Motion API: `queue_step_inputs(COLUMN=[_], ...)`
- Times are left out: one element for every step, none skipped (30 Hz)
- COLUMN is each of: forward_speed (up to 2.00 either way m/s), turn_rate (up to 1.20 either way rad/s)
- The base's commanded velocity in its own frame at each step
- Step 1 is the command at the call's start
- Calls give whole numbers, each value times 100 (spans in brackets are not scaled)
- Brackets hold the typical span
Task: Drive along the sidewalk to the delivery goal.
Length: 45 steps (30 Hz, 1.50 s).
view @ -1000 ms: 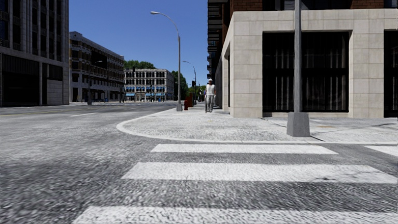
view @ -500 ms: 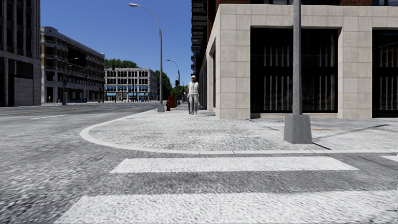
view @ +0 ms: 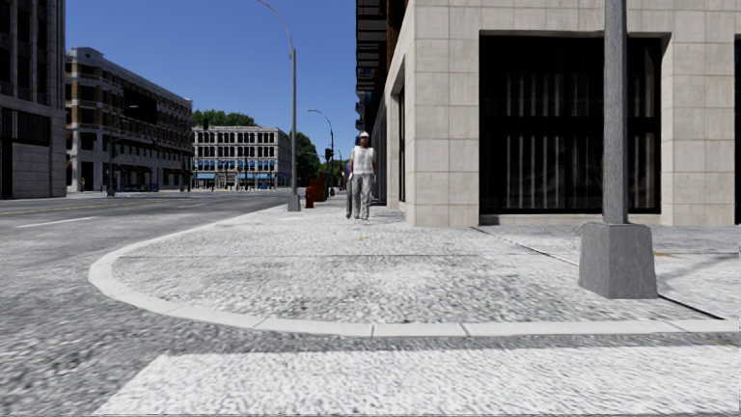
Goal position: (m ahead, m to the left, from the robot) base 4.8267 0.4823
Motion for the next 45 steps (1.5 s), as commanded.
queue_step_inputs(forward_speed=[200,200,200,200,200,200,200,200,200,196,192,188,185,178,168,168,162,156,146,137,129,121,116,116,114,114,113,112,111,111,111,111,111,111,111,111,111,111,111,111,111,111,112,113,117], turn_rate=[0,0,0,0,0,0,0,0,0,0,0,0,0,0,0,0,0,0,0,0,0,0,6,6,15,19,20,24,31,36,40,46,46,52,57,60,63,65,66,66,67,67,67,67,67])
